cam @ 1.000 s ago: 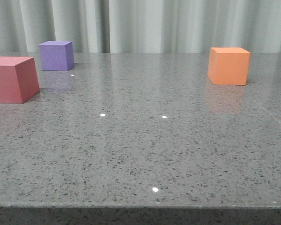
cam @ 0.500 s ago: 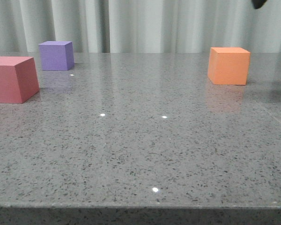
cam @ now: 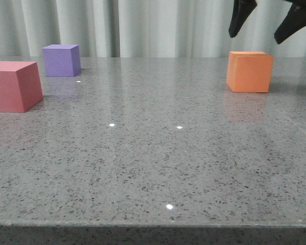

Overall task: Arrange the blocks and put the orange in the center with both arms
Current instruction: 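Lower the right gripper over the orange cube and close on it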

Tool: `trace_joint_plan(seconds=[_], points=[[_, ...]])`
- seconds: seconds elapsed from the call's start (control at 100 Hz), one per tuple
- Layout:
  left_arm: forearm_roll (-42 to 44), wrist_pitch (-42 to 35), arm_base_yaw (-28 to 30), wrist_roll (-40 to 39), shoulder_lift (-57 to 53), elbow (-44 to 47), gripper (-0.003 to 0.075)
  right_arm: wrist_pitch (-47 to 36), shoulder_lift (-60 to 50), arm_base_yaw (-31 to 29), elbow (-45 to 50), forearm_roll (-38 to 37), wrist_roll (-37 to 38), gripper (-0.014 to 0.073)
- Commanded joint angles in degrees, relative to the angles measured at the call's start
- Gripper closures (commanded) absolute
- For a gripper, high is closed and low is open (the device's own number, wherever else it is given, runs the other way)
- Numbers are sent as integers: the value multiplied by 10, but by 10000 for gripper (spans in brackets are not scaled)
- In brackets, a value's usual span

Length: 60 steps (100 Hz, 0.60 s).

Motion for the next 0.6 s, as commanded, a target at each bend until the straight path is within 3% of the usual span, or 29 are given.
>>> trace_joint_plan(seconds=[0.0, 0.33, 0.59], points=[[-1, -48, 1, -5, -9, 25, 739, -21, -8, -1, -29, -11, -3, -50], [-1, -48, 1, -5, -9, 25, 739, -20, 41, -1, -29, -12, -2, -41], [-1, -48, 1, -5, -9, 25, 739, -10, 36, -1, -29, -12, -2, 214]])
